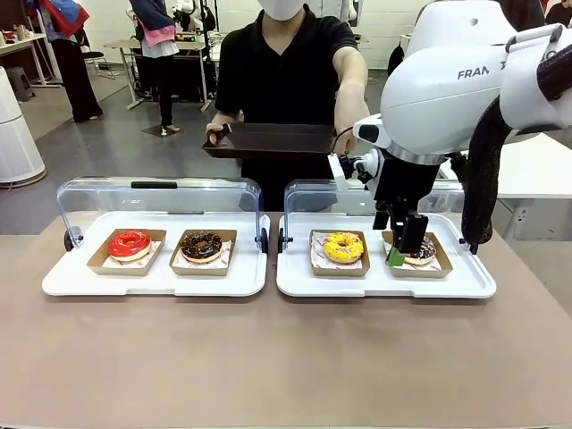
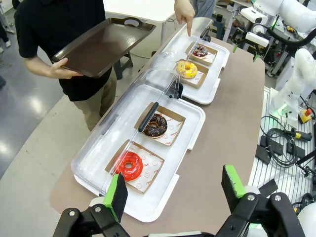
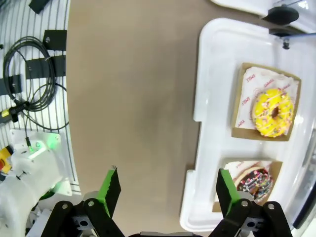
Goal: Provide the desired donut to the person.
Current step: Pick up and lift the Paper togo box containing the Donut pointed at by the person.
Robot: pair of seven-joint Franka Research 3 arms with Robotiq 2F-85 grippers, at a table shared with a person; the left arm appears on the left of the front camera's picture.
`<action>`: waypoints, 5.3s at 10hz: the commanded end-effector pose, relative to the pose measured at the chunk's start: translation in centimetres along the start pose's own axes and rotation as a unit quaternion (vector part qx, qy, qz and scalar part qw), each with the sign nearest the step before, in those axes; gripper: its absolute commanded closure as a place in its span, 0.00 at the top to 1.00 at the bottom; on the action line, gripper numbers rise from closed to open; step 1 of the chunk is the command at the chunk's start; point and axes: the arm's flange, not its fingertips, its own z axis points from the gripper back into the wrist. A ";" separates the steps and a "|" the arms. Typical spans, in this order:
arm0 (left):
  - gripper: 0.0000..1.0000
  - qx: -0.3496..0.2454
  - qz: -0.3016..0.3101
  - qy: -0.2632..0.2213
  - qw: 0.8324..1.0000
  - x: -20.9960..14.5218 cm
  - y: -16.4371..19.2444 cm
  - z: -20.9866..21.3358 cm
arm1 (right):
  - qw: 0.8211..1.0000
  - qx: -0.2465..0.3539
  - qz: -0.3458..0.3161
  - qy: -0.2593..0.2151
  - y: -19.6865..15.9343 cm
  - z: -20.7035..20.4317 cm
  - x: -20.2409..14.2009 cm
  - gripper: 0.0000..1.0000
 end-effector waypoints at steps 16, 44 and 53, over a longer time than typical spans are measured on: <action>1.00 -0.002 -0.001 -0.002 1.000 0.2 -0.1 0.1 | 0.998 -0.013 -0.035 -0.045 -6.6 -10.2 7.1 1.00; 1.00 -0.002 -0.001 -0.002 1.000 0.2 -0.1 0.1 | 0.999 0.000 -0.044 -0.012 -11.5 -18.4 7.2 0.65; 1.00 -0.002 -0.001 -0.002 1.000 0.2 -0.1 0.1 | 0.999 -0.001 -0.043 -0.015 -11.6 -18.3 7.4 0.00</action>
